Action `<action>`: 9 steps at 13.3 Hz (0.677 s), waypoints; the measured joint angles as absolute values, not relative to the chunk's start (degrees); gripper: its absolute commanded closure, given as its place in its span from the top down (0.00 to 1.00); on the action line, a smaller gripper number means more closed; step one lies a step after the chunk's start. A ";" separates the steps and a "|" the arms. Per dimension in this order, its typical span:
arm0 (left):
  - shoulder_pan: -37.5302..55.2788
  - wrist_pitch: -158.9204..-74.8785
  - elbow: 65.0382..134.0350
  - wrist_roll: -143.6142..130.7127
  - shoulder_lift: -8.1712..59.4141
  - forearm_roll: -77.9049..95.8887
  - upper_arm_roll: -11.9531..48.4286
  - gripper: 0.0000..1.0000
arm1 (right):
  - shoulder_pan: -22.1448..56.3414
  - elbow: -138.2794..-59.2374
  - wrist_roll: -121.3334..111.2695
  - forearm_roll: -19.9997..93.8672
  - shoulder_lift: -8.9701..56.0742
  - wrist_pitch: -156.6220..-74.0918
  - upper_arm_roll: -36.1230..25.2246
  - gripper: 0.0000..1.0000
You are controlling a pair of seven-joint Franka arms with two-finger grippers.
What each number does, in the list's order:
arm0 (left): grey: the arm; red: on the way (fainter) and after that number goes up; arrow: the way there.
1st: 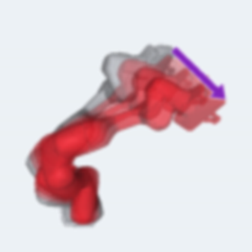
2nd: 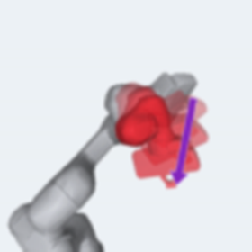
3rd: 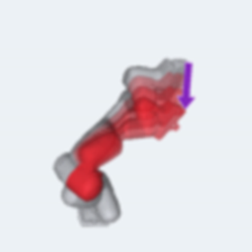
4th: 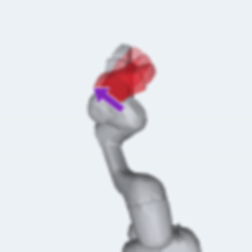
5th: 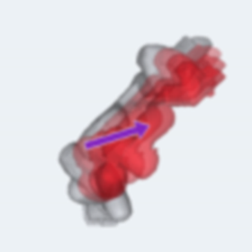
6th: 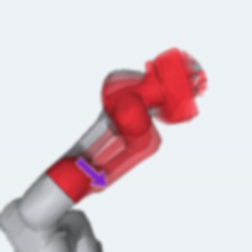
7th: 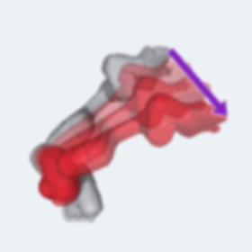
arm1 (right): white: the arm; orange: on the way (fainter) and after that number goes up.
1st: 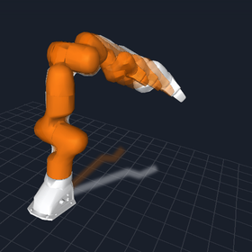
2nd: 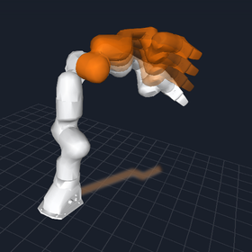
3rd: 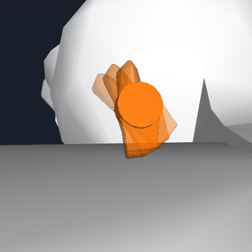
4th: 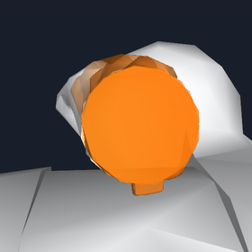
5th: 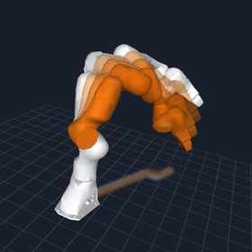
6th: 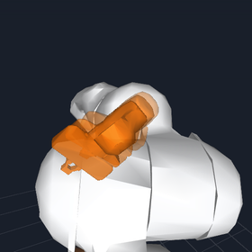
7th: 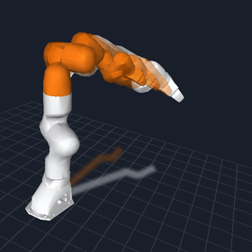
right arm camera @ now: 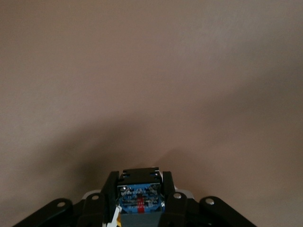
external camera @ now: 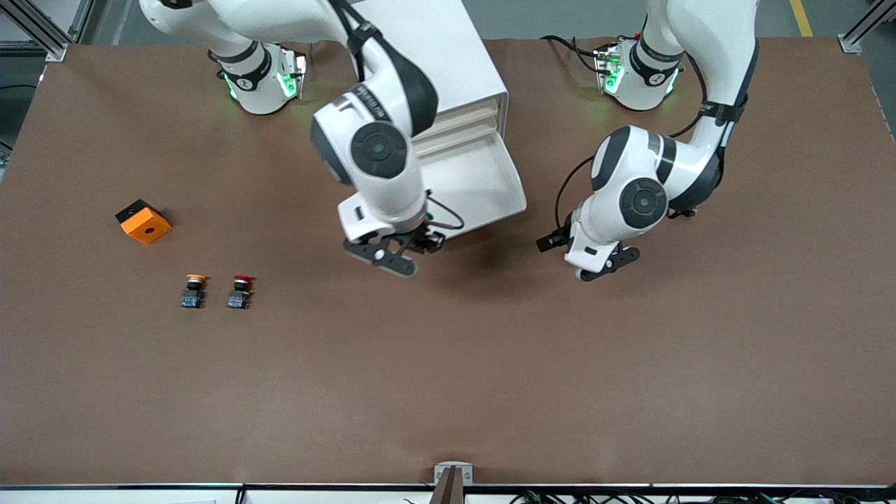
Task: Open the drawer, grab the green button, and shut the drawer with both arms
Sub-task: 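Lift the green button out with the right gripper while the left gripper pushes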
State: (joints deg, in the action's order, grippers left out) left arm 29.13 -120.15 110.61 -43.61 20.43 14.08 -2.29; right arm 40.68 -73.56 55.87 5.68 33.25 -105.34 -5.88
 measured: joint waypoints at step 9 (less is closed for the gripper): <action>38.46 -137.92 109.36 -56.18 31.72 14.09 -0.51 1.00 | 27.06 -83.79 28.87 5.69 30.51 -112.01 -5.99 0.00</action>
